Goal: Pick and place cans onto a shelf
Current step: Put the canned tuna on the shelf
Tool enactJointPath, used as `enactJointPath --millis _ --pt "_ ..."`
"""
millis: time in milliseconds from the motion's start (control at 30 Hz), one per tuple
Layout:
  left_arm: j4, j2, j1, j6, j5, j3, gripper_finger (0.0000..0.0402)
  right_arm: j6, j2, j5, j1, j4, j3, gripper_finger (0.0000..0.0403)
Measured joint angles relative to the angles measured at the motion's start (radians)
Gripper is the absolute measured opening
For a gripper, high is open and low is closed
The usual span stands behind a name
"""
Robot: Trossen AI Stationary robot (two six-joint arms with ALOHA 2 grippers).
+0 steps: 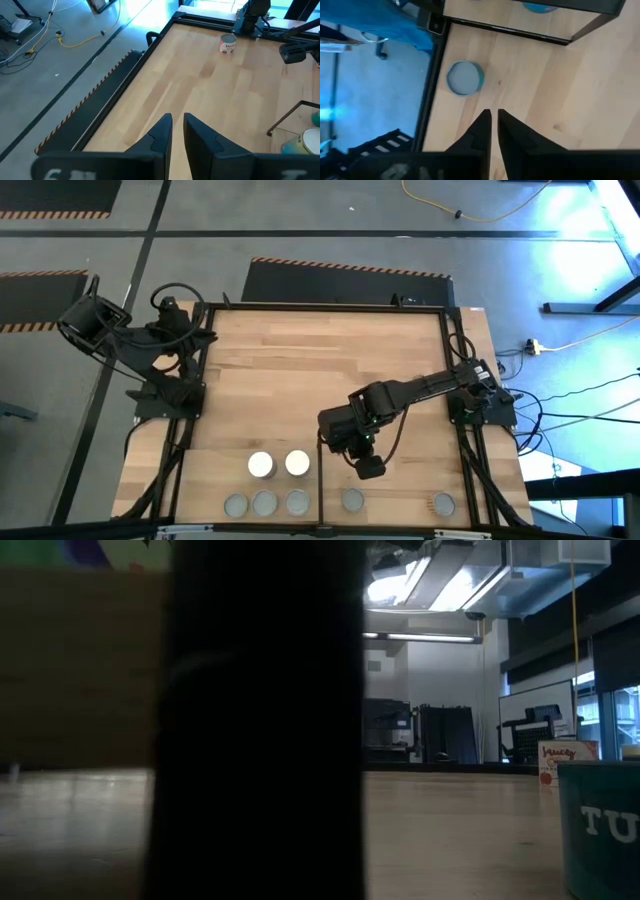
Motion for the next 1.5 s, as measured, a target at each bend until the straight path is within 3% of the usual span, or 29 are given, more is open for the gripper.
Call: enactJointPath --millis 333,533,900,1000,1167,1333,1500 --pt "0.000 0.000 0.000 0.000 0.000 0.000 0.0041 -0.033 0.005 0.048 0.019 0.013 0.000 0.0034" --pt "0.000 0.000 0.000 0.000 0.000 0.000 0.0041 -0.029 0.005 0.049 0.018 0.014 0.000 0.0007" --pt "0.000 0.000 0.000 -0.001 0.000 0.000 0.0041 0.019 0.005 0.118 0.019 0.016 -0.001 0.0076" --pt "0.000 0.000 0.000 -0.001 0.000 0.000 0.0041 -0.014 0.004 0.115 0.021 0.033 -0.036 0.0088" --pt "0.000 0.000 0.000 -0.001 0.000 0.000 0.0041 -0.106 0.004 0.018 0.037 0.068 -0.137 0.0090" --pt "0.000 0.000 0.000 -0.001 0.000 0.000 0.0041 -0.072 0.006 -0.042 0.047 0.178 -0.231 0.0091" --pt "0.000 0.000 0.000 -0.001 0.000 0.000 0.0041 0.071 0.006 -0.049 0.047 0.365 -0.323 0.0091"
